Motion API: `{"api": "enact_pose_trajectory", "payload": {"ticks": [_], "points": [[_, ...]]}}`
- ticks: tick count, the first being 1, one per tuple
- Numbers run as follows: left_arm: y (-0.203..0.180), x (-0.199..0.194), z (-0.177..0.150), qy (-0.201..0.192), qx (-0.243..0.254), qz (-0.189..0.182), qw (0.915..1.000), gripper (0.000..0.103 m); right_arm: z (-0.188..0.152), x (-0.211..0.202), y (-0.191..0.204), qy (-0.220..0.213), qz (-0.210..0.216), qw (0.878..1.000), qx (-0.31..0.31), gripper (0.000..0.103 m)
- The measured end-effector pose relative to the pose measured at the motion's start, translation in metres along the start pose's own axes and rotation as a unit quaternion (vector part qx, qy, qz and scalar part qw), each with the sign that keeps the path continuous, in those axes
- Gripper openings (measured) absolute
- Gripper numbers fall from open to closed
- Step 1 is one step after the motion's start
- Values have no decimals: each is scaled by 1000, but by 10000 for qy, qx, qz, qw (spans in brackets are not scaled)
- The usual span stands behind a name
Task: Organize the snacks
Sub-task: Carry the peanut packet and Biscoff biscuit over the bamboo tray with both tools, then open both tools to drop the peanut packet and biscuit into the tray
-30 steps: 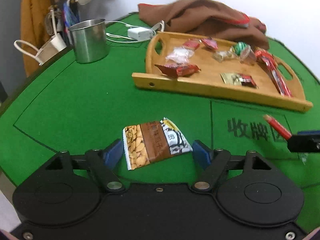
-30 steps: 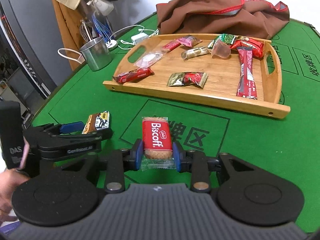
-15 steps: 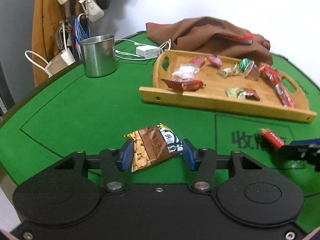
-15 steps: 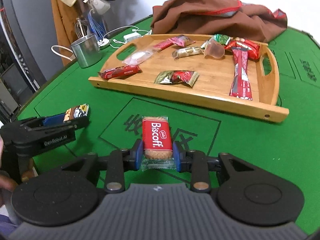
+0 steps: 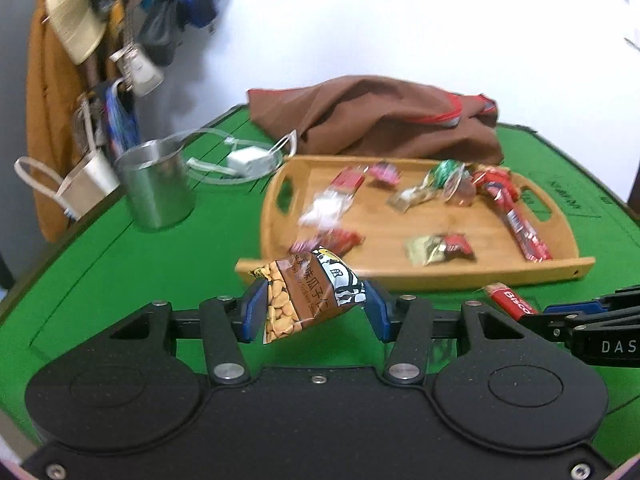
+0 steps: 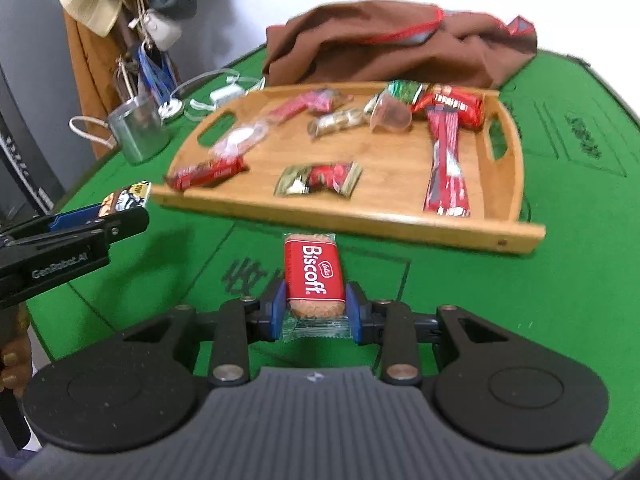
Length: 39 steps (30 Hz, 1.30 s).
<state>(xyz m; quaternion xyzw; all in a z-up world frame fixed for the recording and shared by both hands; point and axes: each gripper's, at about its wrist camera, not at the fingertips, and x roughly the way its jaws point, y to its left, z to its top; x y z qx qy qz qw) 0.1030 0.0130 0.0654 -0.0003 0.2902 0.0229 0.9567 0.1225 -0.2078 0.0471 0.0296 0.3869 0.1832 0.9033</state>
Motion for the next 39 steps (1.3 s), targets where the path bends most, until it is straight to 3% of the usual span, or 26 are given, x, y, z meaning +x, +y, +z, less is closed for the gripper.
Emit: {"api": "enact_pose_trajectory", "payload": {"ticks": [4, 8, 12, 21, 27, 39], "points": [[-4, 14, 18, -50, 21, -295, 9996, 49, 16, -4, -7, -155, 33, 9995, 289, 36], [-11, 29, 34, -147, 219, -502, 9984, 49, 31, -1, -14, -317, -221, 9985, 380, 36], [-18, 50, 47, -158, 408, -613, 9972, 49, 45, 8, -24, -381, -388, 9974, 465, 36], [-25, 108, 70, 47, 345, -736, 9967, 49, 67, 49, -40, -310, -852, 9948, 466, 36], [-30, 140, 75, 294, 413, -811, 9954, 49, 75, 69, -47, -225, -890, 9948, 450, 36], [-40, 165, 69, 684, 411, -978, 9920, 49, 83, 83, -48, -62, -866, 9954, 412, 37]]}}
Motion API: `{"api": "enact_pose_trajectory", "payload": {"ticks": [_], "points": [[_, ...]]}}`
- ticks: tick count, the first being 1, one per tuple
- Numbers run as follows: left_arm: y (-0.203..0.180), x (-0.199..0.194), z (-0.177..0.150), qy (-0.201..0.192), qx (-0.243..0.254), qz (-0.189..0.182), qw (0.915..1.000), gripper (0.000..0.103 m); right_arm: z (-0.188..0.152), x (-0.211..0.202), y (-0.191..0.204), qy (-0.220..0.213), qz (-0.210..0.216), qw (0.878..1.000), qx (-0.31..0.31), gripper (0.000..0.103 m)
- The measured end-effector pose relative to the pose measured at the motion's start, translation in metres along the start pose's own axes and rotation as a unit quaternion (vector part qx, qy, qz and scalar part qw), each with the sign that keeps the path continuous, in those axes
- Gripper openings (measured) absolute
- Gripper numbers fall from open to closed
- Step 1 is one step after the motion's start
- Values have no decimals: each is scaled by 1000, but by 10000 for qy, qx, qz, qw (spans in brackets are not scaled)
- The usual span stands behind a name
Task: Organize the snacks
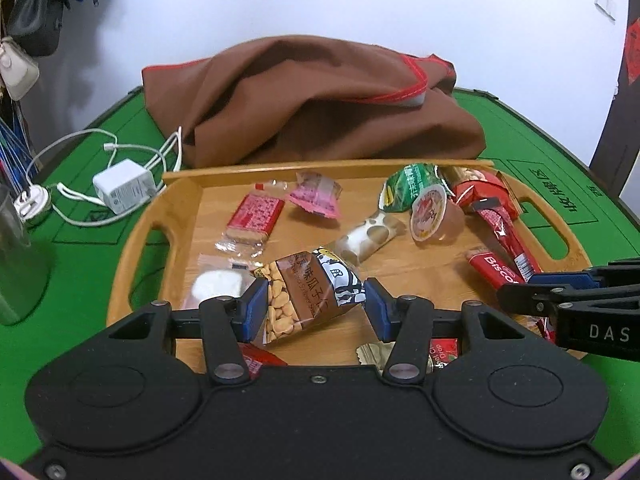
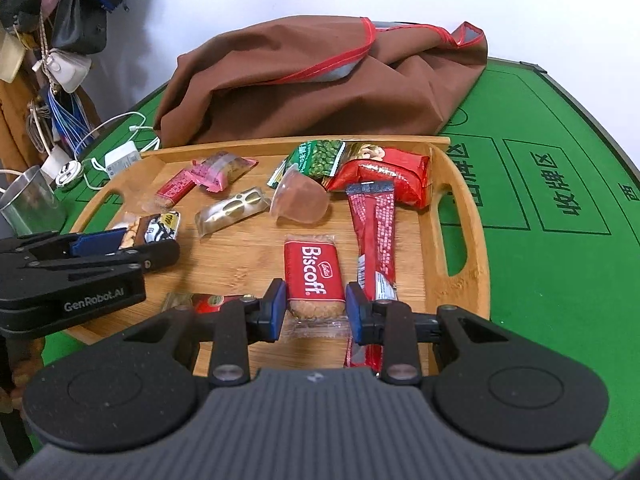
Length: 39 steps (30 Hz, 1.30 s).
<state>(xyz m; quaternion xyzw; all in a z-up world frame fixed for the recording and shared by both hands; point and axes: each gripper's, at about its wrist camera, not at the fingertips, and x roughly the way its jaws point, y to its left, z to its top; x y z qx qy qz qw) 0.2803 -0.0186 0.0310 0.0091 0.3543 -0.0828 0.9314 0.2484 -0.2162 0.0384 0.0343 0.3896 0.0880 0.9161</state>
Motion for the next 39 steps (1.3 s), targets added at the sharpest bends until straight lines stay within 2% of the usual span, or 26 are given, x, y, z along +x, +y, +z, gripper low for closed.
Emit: {"api": "enact_pose_trajectory", "payload": {"ticks": [3, 4, 9, 13, 15, 17, 20, 25, 29, 31, 33, 34, 35, 39], "points": [[1, 2, 0, 44, -47, -31, 10000, 49, 0, -1, 1, -8, 50, 10000, -4, 45], [1, 2, -1, 55, -56, -28, 10000, 49, 1, -1, 2, -30, 43, 10000, -27, 55], [3, 6, 0, 132, -47, -46, 9999, 49, 3, -3, 6, -126, -21, 9998, -129, 66], [4, 8, 1, 153, -66, -79, 9998, 49, 3, -8, 5, -303, 143, 9994, 2, 92], [4, 9, 2, 149, -64, -75, 9998, 50, 2, -12, 4, -444, 301, 9985, 90, 95], [4, 9, 2, 146, -78, -77, 9998, 50, 3, -16, 6, -549, 311, 9980, 64, 103], [4, 9, 3, 157, -113, -109, 9998, 50, 3, -18, 7, -659, 247, 9975, 7, 103], [0, 7, 3, 147, 52, -96, 9998, 53, 2, -14, 2, -541, 59, 9985, 85, 103], [-5, 0, 2, 66, 188, -65, 9998, 59, -1, -12, -10, -481, -255, 9983, 197, 103], [-5, -6, 4, 24, 164, -41, 9999, 70, -3, -14, -17, -473, -323, 9980, 280, 103], [-6, -13, 5, -29, 107, -40, 9999, 89, -6, -18, -22, -454, -258, 9979, 387, 103], [-6, -18, 6, -90, 104, -69, 9999, 94, -8, -20, -25, -436, -180, 9979, 454, 103], [-7, -24, 6, -176, 120, -84, 9997, 102, -11, -22, -27, -419, -133, 9978, 495, 103], [-14, -53, -1, -460, 210, -6, 9987, 103, -30, -34, -26, -382, -106, 9983, 431, 103]]}}
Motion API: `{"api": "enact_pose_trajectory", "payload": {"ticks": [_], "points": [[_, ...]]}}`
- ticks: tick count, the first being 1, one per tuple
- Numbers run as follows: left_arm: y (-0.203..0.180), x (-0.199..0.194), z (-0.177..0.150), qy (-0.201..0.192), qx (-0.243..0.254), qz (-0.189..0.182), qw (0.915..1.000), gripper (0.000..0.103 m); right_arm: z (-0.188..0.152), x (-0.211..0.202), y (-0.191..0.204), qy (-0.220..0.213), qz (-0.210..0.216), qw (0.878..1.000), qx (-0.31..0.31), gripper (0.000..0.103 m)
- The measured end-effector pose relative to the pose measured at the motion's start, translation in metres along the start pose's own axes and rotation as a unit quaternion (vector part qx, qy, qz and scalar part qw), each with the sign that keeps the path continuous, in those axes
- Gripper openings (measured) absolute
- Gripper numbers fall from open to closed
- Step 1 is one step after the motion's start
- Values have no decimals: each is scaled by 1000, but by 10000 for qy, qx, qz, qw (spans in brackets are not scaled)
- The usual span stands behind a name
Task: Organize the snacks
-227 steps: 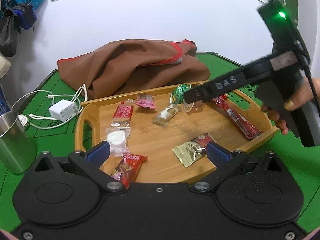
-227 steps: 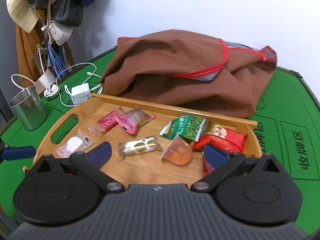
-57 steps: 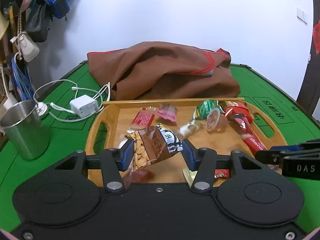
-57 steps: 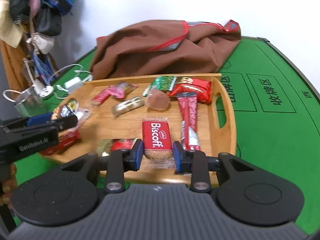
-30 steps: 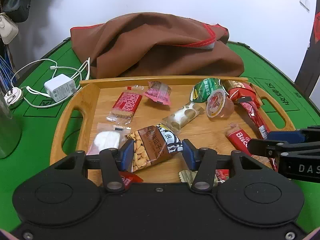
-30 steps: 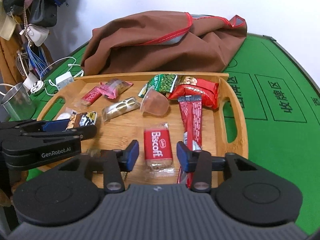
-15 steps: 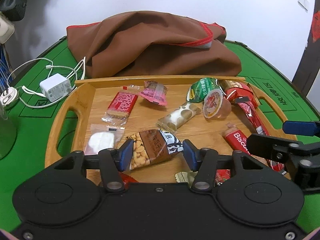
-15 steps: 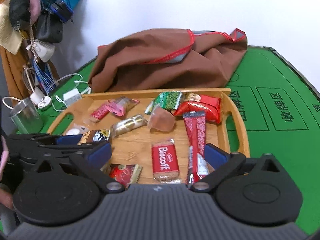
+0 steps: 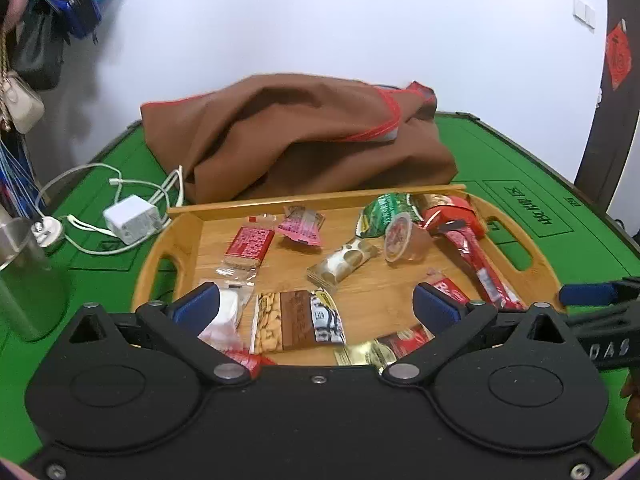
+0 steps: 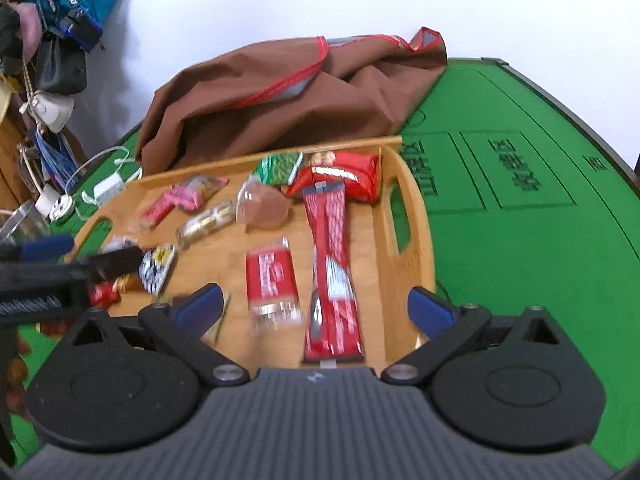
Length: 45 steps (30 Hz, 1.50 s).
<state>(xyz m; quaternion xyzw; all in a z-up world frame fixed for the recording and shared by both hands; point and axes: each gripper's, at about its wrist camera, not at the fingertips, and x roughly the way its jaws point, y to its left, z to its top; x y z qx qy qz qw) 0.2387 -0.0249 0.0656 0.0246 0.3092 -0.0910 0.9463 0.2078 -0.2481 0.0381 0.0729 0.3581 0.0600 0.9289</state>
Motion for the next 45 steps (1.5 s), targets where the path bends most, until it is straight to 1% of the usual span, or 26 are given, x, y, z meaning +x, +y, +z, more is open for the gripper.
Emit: {"api": "enact_pose_trajectory", "payload": {"ticks": [2, 4, 8, 10, 12, 15, 17, 19, 21, 22, 24, 25, 27, 29, 31, 36, 45], "points": [[-1, -12, -5, 67, -94, 84, 9999, 103, -10, -7, 2, 55, -55, 10000, -29, 103], [1, -26, -15, 194, -245, 92, 9995, 103, -21, -17, 6, 5, -81, 9999, -130, 103], [4, -51, -43, 520, -399, 144, 9977, 103, -44, -32, 17, 129, -162, 9994, -289, 103], [6, -58, -58, 584, -428, 265, 9970, 103, -57, -38, 21, 139, -160, 9993, -321, 103], [8, -59, -72, 690, -459, 488, 9954, 103, -66, -37, 26, 195, -233, 9986, -425, 103], [10, -51, -88, 784, -572, 962, 9906, 103, -73, -29, 34, 286, -507, 9961, -660, 103], [10, -47, -91, 760, -572, 1040, 9900, 103, -73, -26, 38, 203, -551, 9952, -783, 103], [6, -42, -93, 711, -418, 1101, 9905, 103, -71, -23, 43, 108, -589, 9940, -921, 103], [3, -38, -95, 736, -343, 1067, 9910, 103, -70, -19, 47, 107, -707, 9925, -994, 103], [3, -38, -97, 689, -421, 990, 9918, 103, -70, -15, 47, 136, -754, 9926, -947, 103], [5, -34, -98, 720, -577, 826, 9923, 103, -71, -13, 43, 122, -715, 9951, -673, 103], [6, -33, -98, 714, -605, 813, 9923, 103, -72, -13, 41, 63, -717, 9960, -532, 103], [4, -31, -97, 688, -564, 823, 9926, 103, -75, -13, 43, 3, -814, 9951, -557, 103], [4, -28, -96, 630, -573, 796, 9932, 103, -79, -13, 44, -167, -820, 9949, -563, 103], [5, -25, -96, 544, -552, 793, 9938, 103, -79, -11, 44, -210, -833, 9948, -554, 103], [5, -21, -95, 455, -554, 790, 9943, 103, -78, -11, 43, -222, -833, 9947, -557, 103], [5, -21, -95, 449, -555, 788, 9943, 103, -78, -11, 43, -221, -832, 9947, -555, 103]]}}
